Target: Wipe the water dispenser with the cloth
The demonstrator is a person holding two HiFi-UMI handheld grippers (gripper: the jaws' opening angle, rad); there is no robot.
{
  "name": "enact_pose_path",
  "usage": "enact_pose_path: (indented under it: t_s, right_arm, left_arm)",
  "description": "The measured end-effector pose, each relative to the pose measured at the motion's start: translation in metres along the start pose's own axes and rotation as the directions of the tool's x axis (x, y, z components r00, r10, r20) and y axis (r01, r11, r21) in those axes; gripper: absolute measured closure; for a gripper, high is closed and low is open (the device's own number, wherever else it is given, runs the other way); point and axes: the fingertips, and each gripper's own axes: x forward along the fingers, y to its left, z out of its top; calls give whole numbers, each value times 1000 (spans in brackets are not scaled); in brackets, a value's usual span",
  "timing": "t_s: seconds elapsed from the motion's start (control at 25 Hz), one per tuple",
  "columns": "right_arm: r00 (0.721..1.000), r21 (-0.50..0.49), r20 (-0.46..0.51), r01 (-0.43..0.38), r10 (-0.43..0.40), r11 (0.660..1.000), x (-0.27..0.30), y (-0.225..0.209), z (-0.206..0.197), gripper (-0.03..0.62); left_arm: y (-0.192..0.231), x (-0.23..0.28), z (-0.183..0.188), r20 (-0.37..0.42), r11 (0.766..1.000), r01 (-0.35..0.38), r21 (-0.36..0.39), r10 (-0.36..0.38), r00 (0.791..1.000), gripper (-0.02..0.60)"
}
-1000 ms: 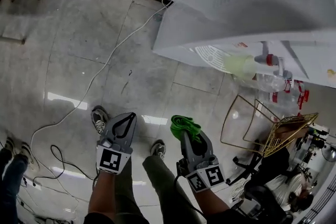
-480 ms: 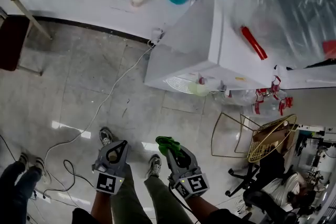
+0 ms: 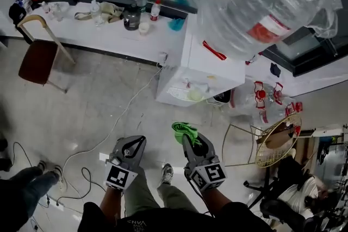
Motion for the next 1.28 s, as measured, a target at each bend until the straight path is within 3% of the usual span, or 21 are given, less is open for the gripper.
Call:
enact_pose_path:
  t_s: [0.28,0.52,0.8,1.28]
  right_arm:
    - [999,-8,52,3,-3,1000,-86,-11,43,490]
    - [995,31,90,-32,29,999,-145,-14,63,490]
    - [984,2,156,-88,87,996,-186,-14,76,490]
    - [983,-33,176,-51,56,998,-210,-33,75,493]
  left_arm:
    - [-55,-24,68,8,997,9,80,-9,1000,580]
    - [-105,-45,108,61,992,-28,126,21,998,580]
    - [-148,-60,129,90,981,-62,182,46,995,580]
    - [-177,-65,141,139,972,-109,207,81,987,578]
